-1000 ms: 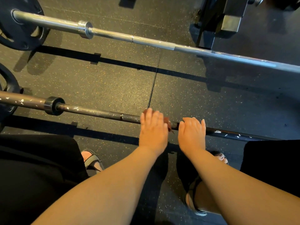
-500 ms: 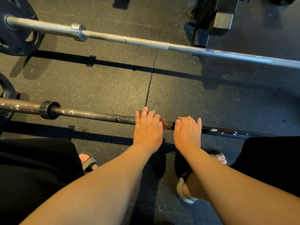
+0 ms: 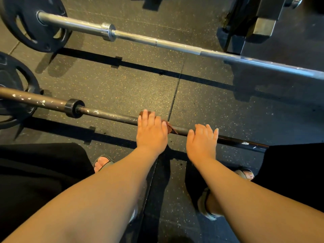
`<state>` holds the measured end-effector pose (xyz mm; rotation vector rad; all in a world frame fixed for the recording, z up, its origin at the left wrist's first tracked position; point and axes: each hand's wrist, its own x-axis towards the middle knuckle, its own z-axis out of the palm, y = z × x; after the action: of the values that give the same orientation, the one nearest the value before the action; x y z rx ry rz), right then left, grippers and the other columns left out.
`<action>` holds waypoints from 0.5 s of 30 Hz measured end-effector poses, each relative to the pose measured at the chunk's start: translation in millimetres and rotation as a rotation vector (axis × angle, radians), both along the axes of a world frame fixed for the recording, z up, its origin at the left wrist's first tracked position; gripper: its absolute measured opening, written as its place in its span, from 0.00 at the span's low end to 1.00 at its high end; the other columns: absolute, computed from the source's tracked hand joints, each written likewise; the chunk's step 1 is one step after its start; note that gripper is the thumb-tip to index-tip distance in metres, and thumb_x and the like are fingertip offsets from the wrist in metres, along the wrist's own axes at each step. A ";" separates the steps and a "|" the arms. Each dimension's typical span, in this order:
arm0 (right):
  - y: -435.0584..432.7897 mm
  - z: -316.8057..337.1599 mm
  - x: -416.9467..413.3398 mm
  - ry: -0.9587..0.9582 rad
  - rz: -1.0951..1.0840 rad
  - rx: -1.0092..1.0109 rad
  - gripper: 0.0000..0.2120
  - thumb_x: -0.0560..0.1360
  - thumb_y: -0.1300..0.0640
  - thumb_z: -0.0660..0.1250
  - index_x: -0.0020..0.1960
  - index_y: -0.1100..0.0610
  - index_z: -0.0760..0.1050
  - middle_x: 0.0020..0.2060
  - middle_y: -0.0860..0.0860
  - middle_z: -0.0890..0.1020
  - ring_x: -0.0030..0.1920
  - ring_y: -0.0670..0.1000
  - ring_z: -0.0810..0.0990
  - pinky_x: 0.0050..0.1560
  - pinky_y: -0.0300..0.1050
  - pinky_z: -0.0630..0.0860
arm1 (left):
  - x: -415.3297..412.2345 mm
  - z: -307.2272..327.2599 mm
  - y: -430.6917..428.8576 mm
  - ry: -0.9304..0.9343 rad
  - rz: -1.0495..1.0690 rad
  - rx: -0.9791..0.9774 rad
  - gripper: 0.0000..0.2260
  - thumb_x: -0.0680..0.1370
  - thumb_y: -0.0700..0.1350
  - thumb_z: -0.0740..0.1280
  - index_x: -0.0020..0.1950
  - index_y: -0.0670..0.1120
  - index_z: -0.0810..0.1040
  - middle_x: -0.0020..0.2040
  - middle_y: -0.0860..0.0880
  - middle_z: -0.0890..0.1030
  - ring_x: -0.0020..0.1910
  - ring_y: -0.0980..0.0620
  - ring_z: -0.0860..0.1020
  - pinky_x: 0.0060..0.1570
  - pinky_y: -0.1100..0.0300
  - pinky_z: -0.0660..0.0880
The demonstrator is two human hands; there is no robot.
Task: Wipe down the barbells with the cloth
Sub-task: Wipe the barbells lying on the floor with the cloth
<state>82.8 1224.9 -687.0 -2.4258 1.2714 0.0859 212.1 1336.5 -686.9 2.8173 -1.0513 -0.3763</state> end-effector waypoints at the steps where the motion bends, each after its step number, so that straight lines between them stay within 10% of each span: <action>1: 4.2 -1.1 4.4 -0.014 0.007 0.003 0.21 0.85 0.51 0.53 0.71 0.60 0.72 0.68 0.55 0.77 0.75 0.58 0.65 0.80 0.58 0.42 | -6.2 0.8 -3.5 0.009 -0.050 -0.003 0.23 0.85 0.52 0.46 0.76 0.44 0.67 0.80 0.44 0.62 0.82 0.40 0.49 0.80 0.41 0.44; 7: 20.7 0.7 22.9 -0.002 -0.010 -0.028 0.22 0.84 0.52 0.50 0.69 0.60 0.74 0.67 0.55 0.78 0.76 0.58 0.65 0.80 0.58 0.42 | -20.6 -7.2 1.8 0.069 -0.364 -0.147 0.28 0.83 0.53 0.44 0.77 0.45 0.69 0.76 0.46 0.70 0.80 0.41 0.59 0.80 0.44 0.51; 15: 27.0 -8.6 26.9 -0.040 0.007 -0.059 0.21 0.84 0.54 0.55 0.71 0.63 0.73 0.67 0.58 0.77 0.77 0.60 0.63 0.80 0.59 0.41 | 15.1 -9.0 22.8 0.033 0.032 -0.130 0.23 0.85 0.52 0.47 0.76 0.46 0.67 0.80 0.46 0.62 0.82 0.40 0.46 0.79 0.45 0.37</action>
<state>109.7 1252.0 -695.6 -2.4690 1.2642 0.0017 227.2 1359.3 -695.9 2.7008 -0.9851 -0.3371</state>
